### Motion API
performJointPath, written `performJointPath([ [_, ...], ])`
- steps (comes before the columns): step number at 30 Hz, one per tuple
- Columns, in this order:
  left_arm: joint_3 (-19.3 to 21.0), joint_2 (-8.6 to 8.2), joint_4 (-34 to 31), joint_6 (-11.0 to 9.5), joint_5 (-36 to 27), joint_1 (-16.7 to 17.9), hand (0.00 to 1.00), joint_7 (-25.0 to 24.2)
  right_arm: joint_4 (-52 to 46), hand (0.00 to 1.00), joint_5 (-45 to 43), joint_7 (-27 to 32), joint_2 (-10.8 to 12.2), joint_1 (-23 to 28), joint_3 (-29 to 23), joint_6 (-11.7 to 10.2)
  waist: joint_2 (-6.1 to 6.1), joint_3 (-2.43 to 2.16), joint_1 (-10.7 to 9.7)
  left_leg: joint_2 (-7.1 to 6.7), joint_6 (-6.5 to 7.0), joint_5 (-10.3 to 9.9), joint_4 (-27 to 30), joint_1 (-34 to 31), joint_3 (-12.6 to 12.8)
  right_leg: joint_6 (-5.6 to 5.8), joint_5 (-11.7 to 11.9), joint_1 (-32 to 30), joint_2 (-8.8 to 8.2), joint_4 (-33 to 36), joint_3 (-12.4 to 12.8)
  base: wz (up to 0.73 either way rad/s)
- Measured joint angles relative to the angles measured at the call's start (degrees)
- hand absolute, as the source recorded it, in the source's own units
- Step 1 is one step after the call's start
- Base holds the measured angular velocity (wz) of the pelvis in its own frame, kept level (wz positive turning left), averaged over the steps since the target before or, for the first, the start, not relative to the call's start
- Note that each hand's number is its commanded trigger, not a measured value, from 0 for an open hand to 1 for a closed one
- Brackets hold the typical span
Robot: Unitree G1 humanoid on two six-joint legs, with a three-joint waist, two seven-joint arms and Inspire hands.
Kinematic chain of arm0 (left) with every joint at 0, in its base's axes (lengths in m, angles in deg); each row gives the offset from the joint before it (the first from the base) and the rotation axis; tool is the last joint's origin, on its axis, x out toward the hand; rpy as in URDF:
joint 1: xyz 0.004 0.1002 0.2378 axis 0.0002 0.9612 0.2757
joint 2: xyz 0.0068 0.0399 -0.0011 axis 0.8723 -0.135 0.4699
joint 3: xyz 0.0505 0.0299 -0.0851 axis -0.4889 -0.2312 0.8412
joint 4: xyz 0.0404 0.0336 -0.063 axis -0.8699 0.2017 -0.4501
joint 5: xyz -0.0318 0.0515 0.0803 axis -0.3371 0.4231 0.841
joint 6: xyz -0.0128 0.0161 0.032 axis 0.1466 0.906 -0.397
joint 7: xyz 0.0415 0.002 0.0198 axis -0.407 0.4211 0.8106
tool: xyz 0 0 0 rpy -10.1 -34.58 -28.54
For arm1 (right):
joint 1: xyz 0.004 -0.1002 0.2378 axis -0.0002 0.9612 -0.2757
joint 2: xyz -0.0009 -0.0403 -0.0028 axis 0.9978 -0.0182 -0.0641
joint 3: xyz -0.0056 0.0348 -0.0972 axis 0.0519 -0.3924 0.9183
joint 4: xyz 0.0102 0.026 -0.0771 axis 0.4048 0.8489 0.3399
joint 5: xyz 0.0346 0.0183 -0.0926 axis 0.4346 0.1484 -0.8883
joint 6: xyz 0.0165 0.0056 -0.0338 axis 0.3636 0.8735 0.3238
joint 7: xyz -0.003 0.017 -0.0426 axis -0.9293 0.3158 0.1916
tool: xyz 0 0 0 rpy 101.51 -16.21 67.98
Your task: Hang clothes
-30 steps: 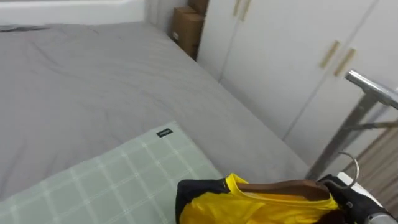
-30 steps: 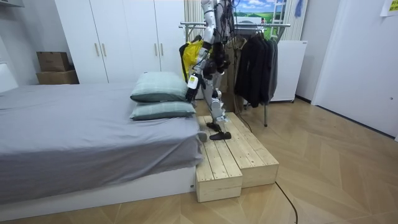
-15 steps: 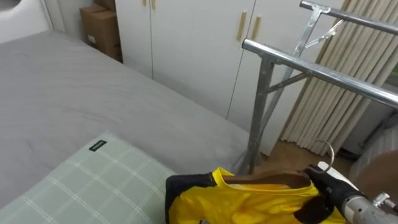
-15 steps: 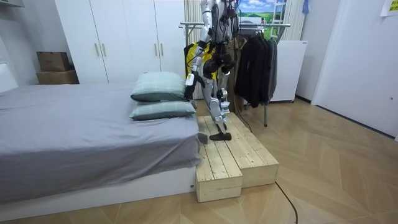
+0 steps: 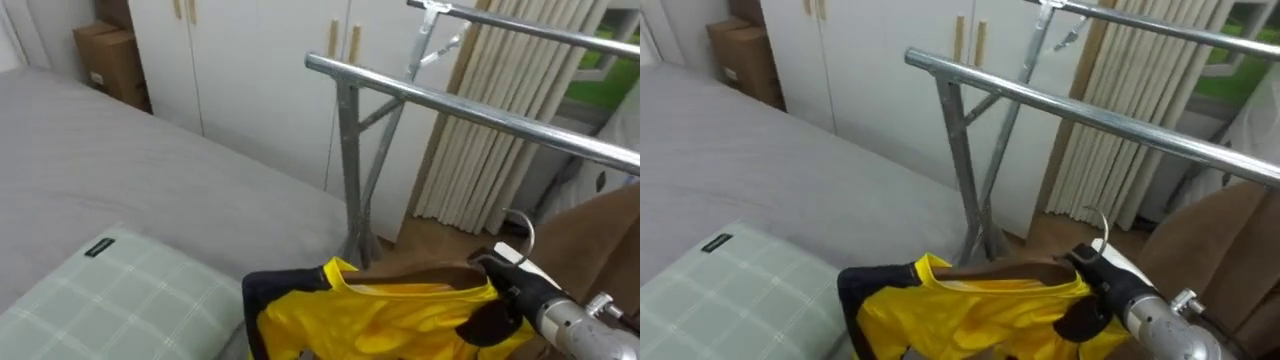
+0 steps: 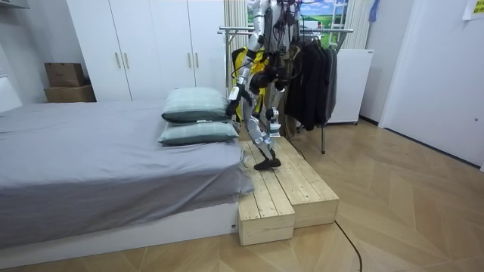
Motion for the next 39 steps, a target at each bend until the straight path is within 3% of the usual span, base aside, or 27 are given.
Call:
performJointPath([
  [2, -0.1, -0.76, 0.0, 0.0, -0.4, 0.3, 0.0, 0.0, 0.1, 1.0, -0.2, 1.7, 0.0, 0.0, 0.0, 0.6, -0.51, 0.05, 0.5, -5.68, -0.12, -0.1, -4.2, -4.8, -8.9, -0.42, 0.9, 0.5, 1.19, -1.7, 4.6, -0.81],
  [3, -0.1, -1.25, -0.2, 0.1, -0.4, 0.7, 0.0, 0.0, 0.0, 1.0, -0.2, 1.9, 0.1, -0.1, 0.2, 0.6, -0.58, 0.08, 0.8, -7.07, -0.17, 0.0, -6.6, -5.4, -10.8, -0.53, 1.4, 0.6, 2.2, -2.4, 6.9, -1.12],
  [4, -0.1, -2.31, -0.4, 0.1, -0.4, 1.5, 0.0, 0.0, -0.1, 1.0, 0.0, 2.7, 0.1, -0.1, 0.9, 0.6, -0.69, 0.16, 1.4, -9.81, -0.26, 0.0, -13.0, -6.1, -14.9, -0.62, 2.5, 0.6, 3.66, -4.1, 10.3, -1.32],
  [5, 0.0, -2.99, -0.4, 0.1, -0.4, 2.0, 0.0, -0.2, -0.2, 1.0, 0.0, 2.9, 0.1, -0.3, 2.0, 0.5, -0.34, -0.11, 1.8, -11.96, -0.66, 0.3, -19.0, -6.9, -18.7, -0.56, 3.5, 0.8, 5.41, -5.5, 13.6, -1.34],
  [6, 0.1, -3.27, -0.4, 0.1, -0.3, 2.0, 0.0, -0.3, -0.2, 1.0, 0.0, 2.9, 0.1, -0.4, 2.5, 0.5, -0.38, -0.08, 1.8, -12.62, -0.95, 0.5, -21.6, -7.2, -20.4, -0.38, 4.2, 0.8, 6.22, -6.1, 15.1, -1.33],
  [7, 0.4, -3.6, -0.4, 0.1, -0.2, 2.0, 0.0, -0.7, -0.2, 1.0, -0.2, 3.0, 0.1, -0.4, 3.2, 0.5, -0.36, -0.09, 1.9, -13.71, -0.93, 0.7, -25.8, -7.8, -23.4, 0.82, 5.3, 0.5, 7.79, -6.5, 17.8, -1.25],
  [8, 1.2, -3.68, -0.4, 0.1, -0.2, 2.0, 0.0, -1.5, -0.1, 1.0, -0.3, 3.6, 0.1, -0.4, 4.1, 0.5, -0.32, -0.1, 2.0, -14.16, -1.14, 1.0, -28.3, -7.8, -25.0, 1.16, 5.5, 0.6, 9.38, -6.5, 20.2, -1.24],
  [10, 1.7, -3.68, -0.4, 0.1, 0.1, 1.8, 0.0, -2.1, -0.1, 1.0, -0.3, 4.9, 0.4, -0.4, 5.0, 0.5, -0.2, -0.06, 1.6, -14.83, -1.91, 1.7, -29.6, -7.6, -26.7, 1.69, 5.8, 1.3, 11.39, -7.1, 23.3, -1.07],
  [13, 1.4, -3.76, -0.4, 0.1, 0.3, -0.2, 0.0, -3.0, 0.0, 1.0, -0.7, 5.3, 0.5, -0.4, 5.3, 0.5, -0.19, -0.06, -0.5, -15.58, -0.82, 3.4, -29.8, -7.6, -28.3, 2.58, 6.4, 2.1, 13.01, -9.0, 26.1, -0.55],
  [14, 1.3, -3.84, -0.4, 0.0, 0.3, -1.5, 0.0, -3.0, 0.3, 1.0, -0.6, 5.4, 0.5, -0.3, 5.2, 0.7, -0.2, -0.07, -1.5, -15.51, -1.17, 4.5, -30.4, -7.2, -28.1, 2.58, 6.4, 2.2, 13.18, -9.4, 26.6, -0.21],
  [16, 0.3, -3.83, -0.4, -0.3, 0.2, -3.9, 0.0, -3.0, 0.4, 1.0, -0.7, 5.4, 0.6, 0.4, 5.1, 1.5, -0.14, -0.04, -2.1, -15.31, -0.99, 4.4, -31.7, -5.9, -27.0, 2.88, 6.5, 2.7, 13.05, -10.9, 27.2, -0.3],
  [18, -1.0, -3.82, -1.3, -1.6, 0.0, -5.9, 0.0, -3.0, 0.2, 1.0, -0.8, 5.4, 0.9, 0.9, 5.1, 1.7, -0.17, -0.06, -2.1, -15.04, -0.2, 4.0, -32.5, -4.8, -24.9, 3.66, 6.1, 2.8, 12.77, -10.8, 27.5, -0.43],
  [19, -1.8, -3.75, -2.1, -3.7, -0.4, -7.1, 0.0, -2.8, -0.3, 1.0, -0.8, 5.3, 0.9, 1.4, 5.0, 1.7, -0.17, -0.08, -1.8, -14.89, 0.1, 3.8, -33.1, -4.0, -23.9, 4.29, 5.7, 2.9, 12.7, -10.8, 27.7, -0.57],
  [20, -2.5, -3.74, -2.3, -6.5, -0.6, -8.2, 0.0, -2.5, -0.3, 1.0, -0.7, 5.3, 0.9, 1.4, 5.0, 1.7, -0.15, -0.08, -1.0, -14.63, 0.65, 3.4, -33.6, -3.0, -22.4, 5.26, 5.2, 2.9, 12.27, -10.8, 26.6, -0.67],
  [21, -2.8, -3.74, -2.5, -7.8, -0.6, -8.6, 0.0, -2.2, -0.5, 1.0, -0.9, 5.3, 0.9, 1.5, 5.0, 1.7, -0.15, -0.08, -0.6, -14.54, 1.05, 3.2, -33.6, -2.6, -21.6, 5.69, 5.0, 2.9, 11.65, -10.8, 24.6, -0.94],
  [22, -3.0, -3.76, -3.1, -9.6, -1.4, -9.0, 0.0, -1.8, -0.8, 1.0, -1.4, 5.3, 0.9, 1.5, 5.1, 1.6, -0.19, -0.09, 0.5, -14.53, 1.62, 2.4, -33.7, -1.4, -21.0, 6.08, 4.9, 3.1, 10.29, -10.9, 19.5, -0.98],
  [23, -2.8, -3.73, -3.3, -11.3, -2.7, -8.8, 0.0, -1.2, -0.8, 1.0, -1.4, 5.3, 0.9, 1.7, 5.2, 1.6, -0.09, -0.21, 0.9, -14.79, 1.42, 1.6, -34.0, 0.0, -20.4, 5.74, 5.3, 4.7, 9.82, -11.8, 16.7, -0.91],
  [27, -2.8, -3.44, -3.2, -14.8, -5.8, -9.1, 0.0, -0.1, 0.1, 1.0, 0.5, 5.2, 0.8, 2.6, 5.0, 1.6, 0.03, -0.39, 0.4, -14.38, 0.81, 1.8, -39.1, 4.7, -18.1, 4.7, 7.0, 8.4, 10.67, -15.6, 19.0, -0.46],
  [29, -2.6, -3.26, -3.1, -16.1, -6.5, -8.9, 0.0, 0.0, 0.4, 1.0, 0.8, 4.9, 0.8, 2.6, 5.0, 1.6, -0.27, -0.54, 1.3, -13.74, 0.68, 1.5, -39.8, 5.6, -16.1, 3.48, 8.1, 8.7, 10.86, -17.0, 18.3, -0.59],
  [35, -2.6, -2.29, -3.0, -16.6, -6.7, -5.7, 0.0, 0.1, 0.3, 1.0, 0.9, 4.8, 0.8, 2.6, 5.0, 1.5, -0.38, -0.79, 1.7, -13.69, 0.6, 0.3, -39.5, 7.2, -15.3, 2.29, 8.9, 9.5, 10.85, -17.0, 16.9, -0.29],
  [39, -2.8, -2.78, -3.0, -16.6, -6.7, -4.3, 0.0, 0.9, -0.1, 1.0, 1.2, 4.3, 0.8, 2.6, 5.0, 1.5, -0.33, -1.03, 1.8, -13.93, 0.81, 0.1, -39.5, 8.3, -15.6, 1.23, 9.5, 10.9, 10.65, -17.9, 16.8, -0.05],
])
